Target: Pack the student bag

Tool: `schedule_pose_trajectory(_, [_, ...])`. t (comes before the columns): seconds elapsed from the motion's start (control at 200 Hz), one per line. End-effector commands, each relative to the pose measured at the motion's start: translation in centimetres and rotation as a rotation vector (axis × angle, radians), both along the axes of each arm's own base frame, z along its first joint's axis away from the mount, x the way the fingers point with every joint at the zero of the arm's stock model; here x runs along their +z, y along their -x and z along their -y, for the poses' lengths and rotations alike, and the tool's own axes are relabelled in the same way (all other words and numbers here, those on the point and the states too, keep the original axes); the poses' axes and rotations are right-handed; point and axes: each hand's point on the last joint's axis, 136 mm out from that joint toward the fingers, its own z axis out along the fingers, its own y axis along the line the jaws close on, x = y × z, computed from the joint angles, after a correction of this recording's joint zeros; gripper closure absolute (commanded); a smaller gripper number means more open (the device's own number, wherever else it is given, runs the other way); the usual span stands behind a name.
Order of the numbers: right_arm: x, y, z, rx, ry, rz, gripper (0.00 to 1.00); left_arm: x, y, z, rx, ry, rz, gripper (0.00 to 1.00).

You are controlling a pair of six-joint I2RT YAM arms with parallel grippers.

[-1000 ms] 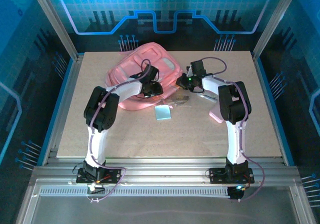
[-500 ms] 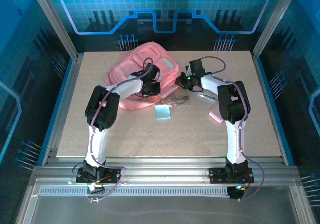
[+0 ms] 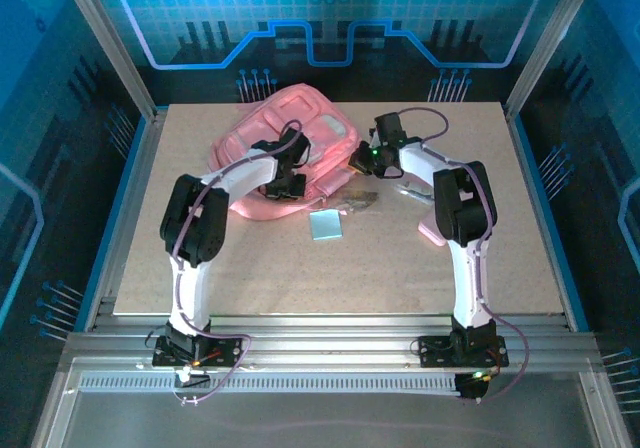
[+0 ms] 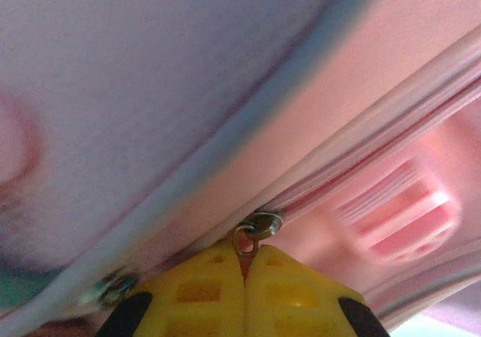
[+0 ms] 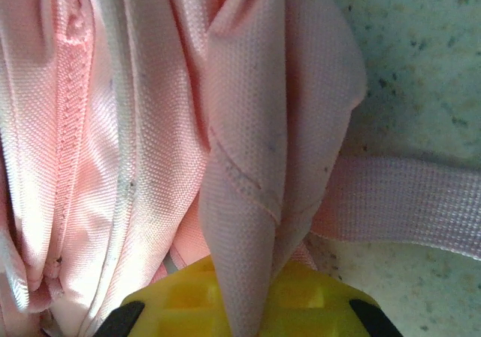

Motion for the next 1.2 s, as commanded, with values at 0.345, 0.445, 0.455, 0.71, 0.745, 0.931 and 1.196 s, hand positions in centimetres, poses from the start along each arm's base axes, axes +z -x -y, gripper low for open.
schedule_pose_trajectory(0.345, [5.8, -5.0, 2.2, -0.024, -0.008, 0.144, 0.53, 5.7, 2.5, 0.2, 0.017, 0.139, -0.023, 1.00])
schedule_pose_trajectory(0.445, [7.8, -2.8, 2.8, -0.008, 0.008, 0.154, 0.39, 7.4, 1.7, 1.4, 0.005, 0.195, 0.002, 1.00])
schedule_pose_trajectory(0.455, [8.1, -2.6, 2.8, -0.005, 0.006, 0.157, 0.38, 7.6, 1.6, 1.5, 0.004, 0.198, 0.005, 1.00])
schedule_pose_trajectory(0.71, [10.3, 3.2, -2.0, 0.088, -0.167, 0.112, 0.37, 10.3, 1.4, 1.9, -0.074, 0.143, 0.011, 1.00])
schedule_pose_trajectory(0.745, [10.3, 4.0, -3.3, 0.105, -0.204, 0.101, 0.38, 10.6, 1.4, 2.2, -0.083, 0.140, 0.018, 1.00])
schedule_pose_trajectory(0.931, [10.0, 6.5, -8.4, 0.117, -0.361, 0.047, 0.38, 11.7, 1.7, 2.9, -0.133, 0.086, 0.042, 1.00])
schedule_pose_trajectory(1.196, [7.1, 5.5, -12.8, 0.042, -0.454, -0.029, 0.41, 12.3, 2.5, 3.9, -0.195, 0.073, 0.061, 1.00])
